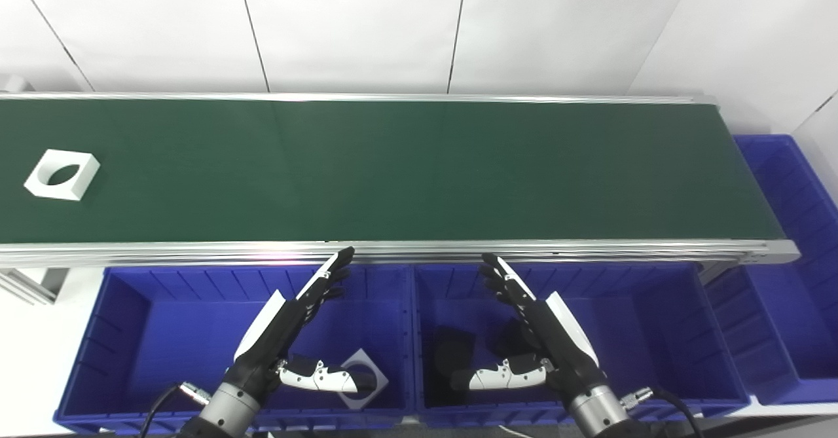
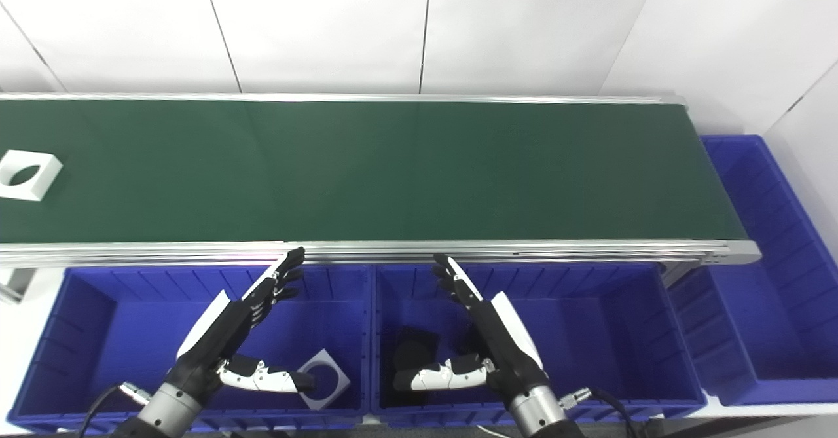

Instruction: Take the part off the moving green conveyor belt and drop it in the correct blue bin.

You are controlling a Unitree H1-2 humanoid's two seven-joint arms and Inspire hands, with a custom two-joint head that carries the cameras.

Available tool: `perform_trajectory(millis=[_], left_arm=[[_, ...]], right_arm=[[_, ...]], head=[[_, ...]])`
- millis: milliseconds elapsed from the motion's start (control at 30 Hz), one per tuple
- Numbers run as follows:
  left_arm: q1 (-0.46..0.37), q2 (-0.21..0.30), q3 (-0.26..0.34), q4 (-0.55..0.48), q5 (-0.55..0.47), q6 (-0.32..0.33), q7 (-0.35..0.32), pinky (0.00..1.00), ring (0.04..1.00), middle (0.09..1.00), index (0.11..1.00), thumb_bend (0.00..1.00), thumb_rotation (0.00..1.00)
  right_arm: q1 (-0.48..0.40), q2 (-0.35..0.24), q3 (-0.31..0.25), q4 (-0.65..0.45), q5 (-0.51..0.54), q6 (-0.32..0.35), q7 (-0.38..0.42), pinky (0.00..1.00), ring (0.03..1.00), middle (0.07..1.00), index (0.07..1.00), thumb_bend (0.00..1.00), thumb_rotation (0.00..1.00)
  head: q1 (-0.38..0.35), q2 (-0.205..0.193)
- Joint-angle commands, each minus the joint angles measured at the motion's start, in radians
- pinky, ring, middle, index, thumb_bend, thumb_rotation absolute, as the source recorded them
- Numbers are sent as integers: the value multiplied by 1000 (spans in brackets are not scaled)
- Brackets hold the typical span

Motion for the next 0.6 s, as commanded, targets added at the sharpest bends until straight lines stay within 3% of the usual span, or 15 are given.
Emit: perform_trajectory(millis=[0, 300, 567], left_arm=[[-9, -6, -1, -12, -1, -43, 14, 900, 955, 991, 972, 889, 284], [-12, -12, -1, 42, 10, -86, 24, 889, 946, 981, 970, 889, 292], [-10, -13, -2, 54, 12, -96, 33, 882, 946, 977, 962, 892, 291]], right_arm=[[-5, 0, -4, -19, 11, -52, -9, 914, 928, 947, 981, 827, 103], [-5, -5, 3, 15, -4, -79, -19, 902, 926, 943, 984, 823, 121], [1, 0, 2, 12, 8, -74, -21, 900, 919, 946, 988, 821, 46]], head=[[1, 0], [29, -64], [36, -68]])
